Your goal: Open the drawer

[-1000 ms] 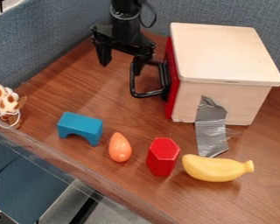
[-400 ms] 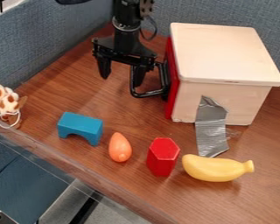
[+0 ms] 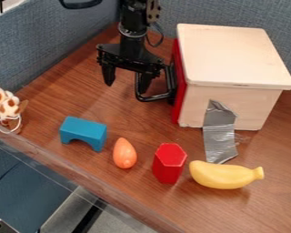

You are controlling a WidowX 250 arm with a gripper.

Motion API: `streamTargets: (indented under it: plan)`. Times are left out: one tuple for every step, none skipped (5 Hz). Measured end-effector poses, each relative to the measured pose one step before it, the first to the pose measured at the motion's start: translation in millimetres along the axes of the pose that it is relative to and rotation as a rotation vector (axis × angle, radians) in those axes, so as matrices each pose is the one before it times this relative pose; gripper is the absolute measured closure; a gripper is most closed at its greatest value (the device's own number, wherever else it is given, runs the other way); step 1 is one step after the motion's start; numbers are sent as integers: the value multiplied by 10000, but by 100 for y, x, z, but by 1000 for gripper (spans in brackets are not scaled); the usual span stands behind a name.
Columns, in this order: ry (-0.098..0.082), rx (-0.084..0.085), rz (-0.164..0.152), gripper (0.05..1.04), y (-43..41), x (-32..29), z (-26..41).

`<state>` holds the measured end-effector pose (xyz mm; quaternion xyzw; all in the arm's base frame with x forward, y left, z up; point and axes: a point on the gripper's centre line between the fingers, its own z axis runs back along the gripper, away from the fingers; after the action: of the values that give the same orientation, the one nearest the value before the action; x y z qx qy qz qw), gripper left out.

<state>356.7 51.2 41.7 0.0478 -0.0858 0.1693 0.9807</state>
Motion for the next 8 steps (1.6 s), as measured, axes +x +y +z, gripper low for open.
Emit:
streamTargets:
  plan:
    - [-82,-30,-94,407,-349,92,-391]
    - [-79,66,-30,700,-424,12,-205]
    - [-112,-46,132,883,-43,194,-162]
    - [-42,-19,29,917,-36,68,-52]
    - [14,8,-7,921,97,-201,-139]
    - [144,70,33,921,351,-482,-310]
    - [86,97,138,921,846,-409,-51]
    - [51,41,100,922,520,-265,-56]
